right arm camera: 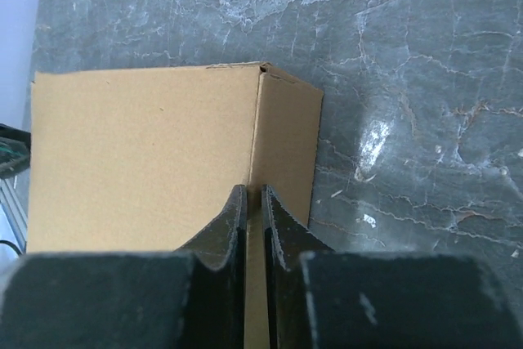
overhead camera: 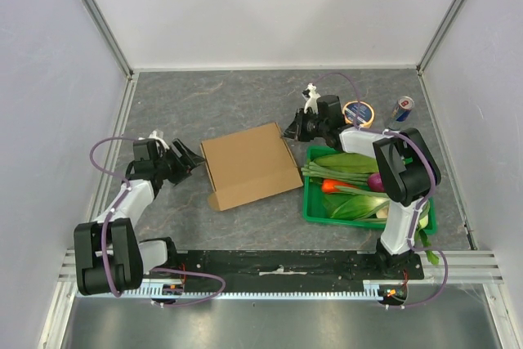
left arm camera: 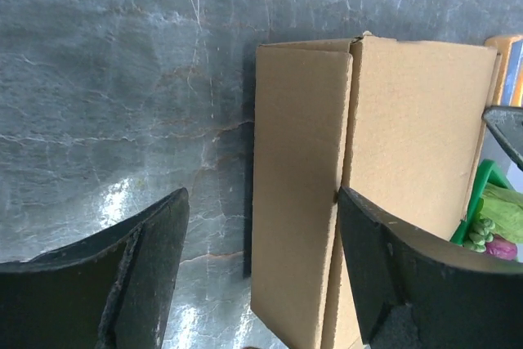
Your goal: Fold the paper box
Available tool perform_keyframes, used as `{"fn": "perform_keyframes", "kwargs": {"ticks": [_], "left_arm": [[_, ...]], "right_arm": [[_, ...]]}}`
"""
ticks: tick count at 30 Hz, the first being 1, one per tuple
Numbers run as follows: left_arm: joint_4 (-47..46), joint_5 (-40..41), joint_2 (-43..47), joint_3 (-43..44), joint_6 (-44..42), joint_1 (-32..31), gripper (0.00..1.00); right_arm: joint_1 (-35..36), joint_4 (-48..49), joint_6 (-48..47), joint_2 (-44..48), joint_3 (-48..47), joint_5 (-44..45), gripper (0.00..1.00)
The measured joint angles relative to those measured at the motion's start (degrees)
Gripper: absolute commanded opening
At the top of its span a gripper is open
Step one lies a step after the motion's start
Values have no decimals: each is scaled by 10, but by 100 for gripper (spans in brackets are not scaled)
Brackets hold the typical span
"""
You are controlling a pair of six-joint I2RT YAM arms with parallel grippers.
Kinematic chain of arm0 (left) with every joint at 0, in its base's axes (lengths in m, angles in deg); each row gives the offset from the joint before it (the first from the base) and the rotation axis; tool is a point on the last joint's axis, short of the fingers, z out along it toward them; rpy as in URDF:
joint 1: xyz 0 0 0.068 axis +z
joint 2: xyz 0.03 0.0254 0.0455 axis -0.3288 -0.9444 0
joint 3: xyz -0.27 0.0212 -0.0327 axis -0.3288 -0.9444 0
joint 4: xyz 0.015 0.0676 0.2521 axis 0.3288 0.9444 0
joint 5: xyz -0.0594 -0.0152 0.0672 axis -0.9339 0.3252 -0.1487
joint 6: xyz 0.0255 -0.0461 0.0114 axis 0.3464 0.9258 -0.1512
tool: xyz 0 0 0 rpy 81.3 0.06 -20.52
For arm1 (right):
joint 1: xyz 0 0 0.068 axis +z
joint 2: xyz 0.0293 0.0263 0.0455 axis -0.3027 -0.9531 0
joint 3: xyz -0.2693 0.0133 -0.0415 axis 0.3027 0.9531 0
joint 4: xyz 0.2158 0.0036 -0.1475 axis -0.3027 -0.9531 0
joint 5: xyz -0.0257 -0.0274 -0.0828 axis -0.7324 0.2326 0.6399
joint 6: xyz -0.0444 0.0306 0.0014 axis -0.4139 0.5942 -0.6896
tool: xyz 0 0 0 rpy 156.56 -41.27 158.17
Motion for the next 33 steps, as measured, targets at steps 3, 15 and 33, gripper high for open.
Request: {"fn": "perform_keyframes", "kwargs": {"ticks": [3, 15, 33], "left_arm": [[-27, -23, -5, -21, 9, 0, 79], [-206, -141, -4, -116, 96, -3, 84], [-303, -143, -30, -179, 172, -63, 87]], "right_arm": [[-8, 12, 5, -7, 0, -15, 9], [-12, 21, 6, -12, -1, -22, 7], [-17, 20, 15, -23, -13, -21, 6]]}}
